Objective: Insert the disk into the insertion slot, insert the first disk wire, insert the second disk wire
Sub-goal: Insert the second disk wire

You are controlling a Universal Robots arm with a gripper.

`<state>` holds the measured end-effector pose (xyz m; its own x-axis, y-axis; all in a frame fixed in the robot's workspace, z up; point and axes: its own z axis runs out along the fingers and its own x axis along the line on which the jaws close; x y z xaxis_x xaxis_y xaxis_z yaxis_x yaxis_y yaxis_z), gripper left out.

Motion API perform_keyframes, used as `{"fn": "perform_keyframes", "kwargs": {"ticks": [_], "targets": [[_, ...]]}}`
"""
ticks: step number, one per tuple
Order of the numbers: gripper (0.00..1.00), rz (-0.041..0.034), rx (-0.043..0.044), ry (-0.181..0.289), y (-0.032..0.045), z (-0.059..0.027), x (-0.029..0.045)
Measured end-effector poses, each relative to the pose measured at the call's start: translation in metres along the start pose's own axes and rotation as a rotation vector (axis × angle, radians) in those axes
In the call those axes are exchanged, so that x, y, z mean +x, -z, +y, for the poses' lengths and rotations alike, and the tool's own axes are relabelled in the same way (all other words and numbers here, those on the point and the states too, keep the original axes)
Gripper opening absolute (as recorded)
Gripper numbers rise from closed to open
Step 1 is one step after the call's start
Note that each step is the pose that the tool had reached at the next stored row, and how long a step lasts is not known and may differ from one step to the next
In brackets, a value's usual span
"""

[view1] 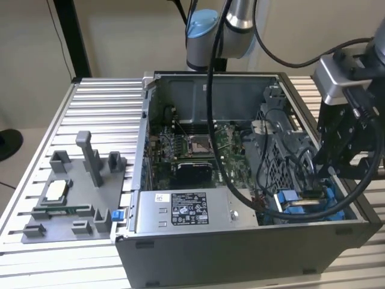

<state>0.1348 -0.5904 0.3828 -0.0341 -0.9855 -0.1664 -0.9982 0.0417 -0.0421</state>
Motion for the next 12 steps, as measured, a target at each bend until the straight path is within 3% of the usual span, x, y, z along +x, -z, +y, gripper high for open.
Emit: {"fn": "perform_keyframes", "kwargs": {"ticks": [3,12], "targets": [[1.0,0.0003,0.0,0.0,0.0115,-0.0005,-0.0019],[1.0,0.0,0.0,0.0,0.0119,-0.0005,-0.002]]}}
